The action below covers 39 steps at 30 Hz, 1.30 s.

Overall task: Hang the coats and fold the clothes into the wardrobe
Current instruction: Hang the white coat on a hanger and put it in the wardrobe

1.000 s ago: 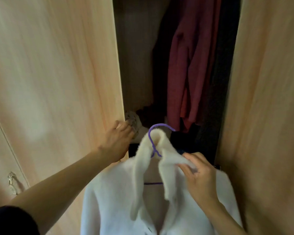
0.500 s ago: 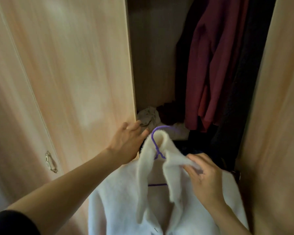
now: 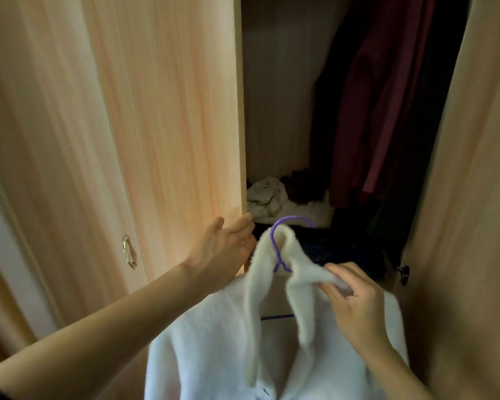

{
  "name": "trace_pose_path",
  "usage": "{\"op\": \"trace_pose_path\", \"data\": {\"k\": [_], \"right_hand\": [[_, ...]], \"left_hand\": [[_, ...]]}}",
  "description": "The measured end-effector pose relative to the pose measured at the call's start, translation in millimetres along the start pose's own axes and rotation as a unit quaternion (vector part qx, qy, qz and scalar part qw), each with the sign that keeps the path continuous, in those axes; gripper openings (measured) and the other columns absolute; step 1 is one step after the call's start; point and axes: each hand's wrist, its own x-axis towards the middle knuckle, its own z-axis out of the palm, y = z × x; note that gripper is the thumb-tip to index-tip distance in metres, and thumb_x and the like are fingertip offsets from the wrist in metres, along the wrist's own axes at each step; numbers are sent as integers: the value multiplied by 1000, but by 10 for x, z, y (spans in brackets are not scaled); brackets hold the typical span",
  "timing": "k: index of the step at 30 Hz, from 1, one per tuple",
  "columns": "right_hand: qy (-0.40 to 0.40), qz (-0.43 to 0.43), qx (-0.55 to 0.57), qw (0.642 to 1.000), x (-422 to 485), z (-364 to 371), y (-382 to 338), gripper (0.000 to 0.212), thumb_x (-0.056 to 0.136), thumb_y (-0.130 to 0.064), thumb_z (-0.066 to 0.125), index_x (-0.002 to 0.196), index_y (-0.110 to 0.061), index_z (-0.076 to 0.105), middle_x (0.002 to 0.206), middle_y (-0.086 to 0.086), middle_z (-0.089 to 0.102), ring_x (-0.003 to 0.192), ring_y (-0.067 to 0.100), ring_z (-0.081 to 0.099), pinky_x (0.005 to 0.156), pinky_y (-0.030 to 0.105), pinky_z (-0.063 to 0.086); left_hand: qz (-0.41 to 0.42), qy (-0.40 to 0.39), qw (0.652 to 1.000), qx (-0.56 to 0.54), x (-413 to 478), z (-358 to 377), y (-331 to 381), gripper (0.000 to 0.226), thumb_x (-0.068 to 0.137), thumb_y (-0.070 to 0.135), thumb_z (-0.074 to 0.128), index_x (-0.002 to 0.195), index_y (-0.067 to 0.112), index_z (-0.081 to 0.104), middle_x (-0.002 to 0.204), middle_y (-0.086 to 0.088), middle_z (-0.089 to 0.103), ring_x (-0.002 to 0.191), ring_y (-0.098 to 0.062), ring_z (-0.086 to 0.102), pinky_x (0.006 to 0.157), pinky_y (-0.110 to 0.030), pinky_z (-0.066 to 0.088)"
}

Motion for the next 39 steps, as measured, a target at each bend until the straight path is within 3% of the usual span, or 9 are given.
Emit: {"op": "trace_pose_path", "data": {"k": [2, 7, 14, 20, 25, 30, 33, 36, 39], "right_hand": [[2, -3, -4, 1000, -122, -15, -172, 26, 78, -17, 72, 102, -5, 72, 90, -1, 65, 83, 2, 61, 64, 10, 46], [0, 9, -15, 1000, -393, -17, -522, 23, 78, -8, 77, 100, -7, 72, 89, -5, 65, 82, 1, 62, 65, 9, 44], [-23, -6, -16, 1000, -560, 217, -1015, 25, 77, 0, 77, 101, -3, 72, 90, -7, 65, 83, -4, 61, 67, 4, 42], [-53, -21, 20, 998, -592, 596, -1419, 29, 74, 6, 78, 102, -2, 73, 89, -8, 67, 82, -1, 63, 66, 10, 48], [-53, -51, 27, 997, -579, 854, -1712, 31, 71, 9, 79, 101, 4, 72, 87, -1, 66, 83, 1, 60, 71, 3, 44], [-57, -66, 46, 995, -561, 1047, -1881, 29, 71, 7, 80, 99, 3, 73, 86, -1, 66, 82, 4, 60, 70, 3, 44], [-60, -66, 56, 994, -549, 1149, -1946, 30, 70, 7, 81, 98, 2, 73, 84, 0, 66, 80, 5, 59, 69, 3, 43], [-65, -64, 67, 994, -549, 1235, -1992, 30, 71, 7, 80, 99, 2, 73, 85, -2, 66, 81, 4, 60, 69, 4, 45], [-73, -65, 77, 992, -557, 1312, -2044, 29, 72, 9, 79, 99, 1, 73, 85, -1, 66, 81, -1, 60, 69, 5, 45]], "left_hand": [[-2, 5, 1000, -4, -171, -50, -11, 56, 89, 22, 57, 142, 13, 44, 157, -11, 31, 151, -24, 8, 91, -42, 37], [-10, 24, 1000, -12, -660, -174, -81, 48, 91, 21, 50, 138, 13, 46, 156, -10, 35, 151, -23, 11, 92, -42, 38], [-26, 69, 996, -42, -1488, -356, -295, 24, 82, 20, 56, 104, 16, 67, 132, -5, 61, 140, -20, 41, 77, -36, 46], [-50, 83, 995, -27, -2156, -334, -561, 32, 84, 17, 45, 105, 15, 68, 131, -6, 61, 139, -22, 42, 77, -37, 48], [-103, 49, 992, -49, -2604, -328, -766, 31, 81, 24, 63, 110, 17, 69, 133, -5, 61, 141, -21, 37, 74, -36, 48], [-151, 59, 986, -30, -2953, -277, -985, 21, 81, 15, 49, 93, 14, 67, 114, -2, 64, 130, -21, 44, 66, -34, 43], [-192, 51, 980, -25, -3131, -190, -1154, 14, 81, 18, 54, 88, 15, 67, 103, 2, 64, 125, -21, 50, 63, -35, 47], [-247, 50, 966, -53, -3339, -95, -1318, 22, 92, 31, 48, 92, 17, 65, 101, 4, 64, 125, -18, 51, 67, -37, 51], [-277, 55, 956, -78, -3504, -41, -1400, 24, 93, 36, 55, 106, 16, 61, 117, 5, 60, 133, -11, 42, 85, -33, 50]]}}
